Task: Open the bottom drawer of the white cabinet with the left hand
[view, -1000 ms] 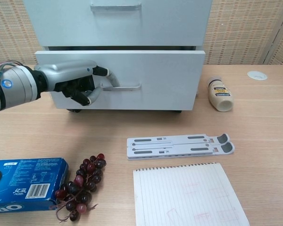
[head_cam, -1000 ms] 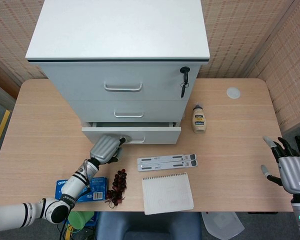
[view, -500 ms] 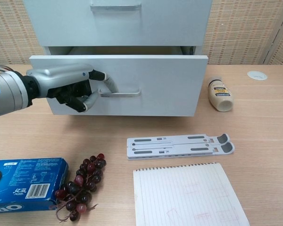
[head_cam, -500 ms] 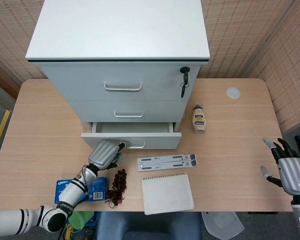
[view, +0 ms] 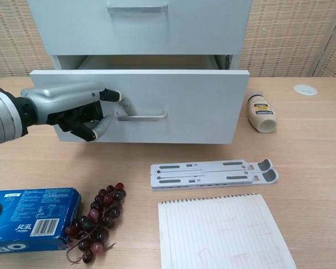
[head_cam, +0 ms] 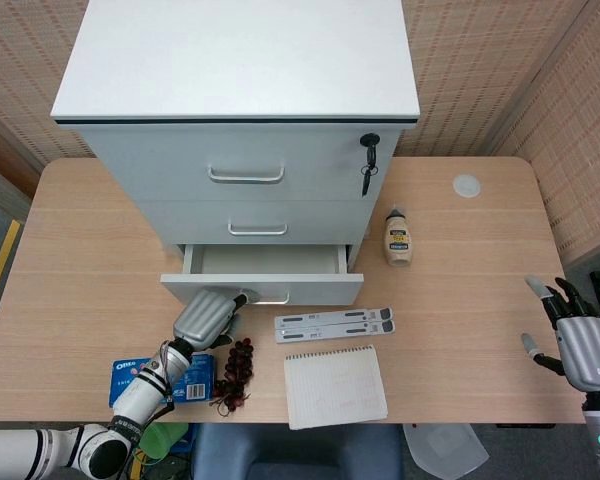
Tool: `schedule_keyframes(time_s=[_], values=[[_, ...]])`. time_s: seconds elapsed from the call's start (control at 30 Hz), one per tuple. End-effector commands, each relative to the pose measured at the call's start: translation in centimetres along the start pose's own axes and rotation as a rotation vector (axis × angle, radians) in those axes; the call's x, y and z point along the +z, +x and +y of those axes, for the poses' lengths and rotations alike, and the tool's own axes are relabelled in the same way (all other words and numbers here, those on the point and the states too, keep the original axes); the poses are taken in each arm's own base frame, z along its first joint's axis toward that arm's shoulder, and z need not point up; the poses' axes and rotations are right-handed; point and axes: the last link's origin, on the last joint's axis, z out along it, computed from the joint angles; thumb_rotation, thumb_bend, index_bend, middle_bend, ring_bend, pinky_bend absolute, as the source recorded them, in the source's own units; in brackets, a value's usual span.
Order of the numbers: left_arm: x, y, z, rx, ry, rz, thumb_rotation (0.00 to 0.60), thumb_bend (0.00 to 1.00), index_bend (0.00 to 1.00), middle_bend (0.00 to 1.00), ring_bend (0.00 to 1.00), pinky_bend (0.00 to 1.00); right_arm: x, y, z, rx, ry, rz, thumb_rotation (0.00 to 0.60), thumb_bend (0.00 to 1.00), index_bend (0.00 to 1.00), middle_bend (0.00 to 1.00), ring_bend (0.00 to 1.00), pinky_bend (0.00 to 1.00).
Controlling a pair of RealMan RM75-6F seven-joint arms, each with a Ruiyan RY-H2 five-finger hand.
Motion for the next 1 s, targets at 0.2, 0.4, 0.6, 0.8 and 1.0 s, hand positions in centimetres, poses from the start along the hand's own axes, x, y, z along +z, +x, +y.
schedule_keyframes(time_s=[0.2, 0.4, 0.6, 0.8, 1.0], values=[[-1.0, -0.3, 0.5, -0.004, -0.006, -0.003, 0.600, 0.69, 0.25, 0.92, 0.96, 1.00, 0.1, -0.1, -0.1, 0.002, 0.005, -0.003, 0.600, 0.28, 0.10, 0.23, 0.17, 0.31], [-1.6, -0.6, 0.8, 0.001, -0.010, -0.013, 0.600, 0.69, 0.26, 0.92, 0.96, 1.00, 0.1, -0.2, -0.1, 0.002, 0.006, -0.005, 0.600, 0.28, 0.10, 0.23, 0.17, 0.31], [-2.2, -0.8, 1.2, 0.002, -0.018, -0.019, 0.600, 0.69, 0.26, 0.92, 0.96, 1.00, 0.2, -0.2, -0.1, 0.002, 0.007, -0.006, 0.600, 0.28, 0.10, 0.23, 0.17, 0.31], [-2.8, -1.0, 1.4, 0.004, -0.019, -0.025, 0.600, 0.69, 0.26, 0.92, 0.96, 1.00, 0.3, -0.3, -0.1, 0.000, 0.009, -0.010, 0.600, 0.28, 0.10, 0.23, 0.17, 0.31], [-3.5, -1.0, 1.5, 0.008, -0.020, -0.024, 0.600, 0.69, 0.27, 0.92, 0.96, 1.00, 0.4, -0.4, -0.3, 0.001, 0.017, -0.012, 0.600, 0.28, 0.10, 0.23, 0.17, 0.31]])
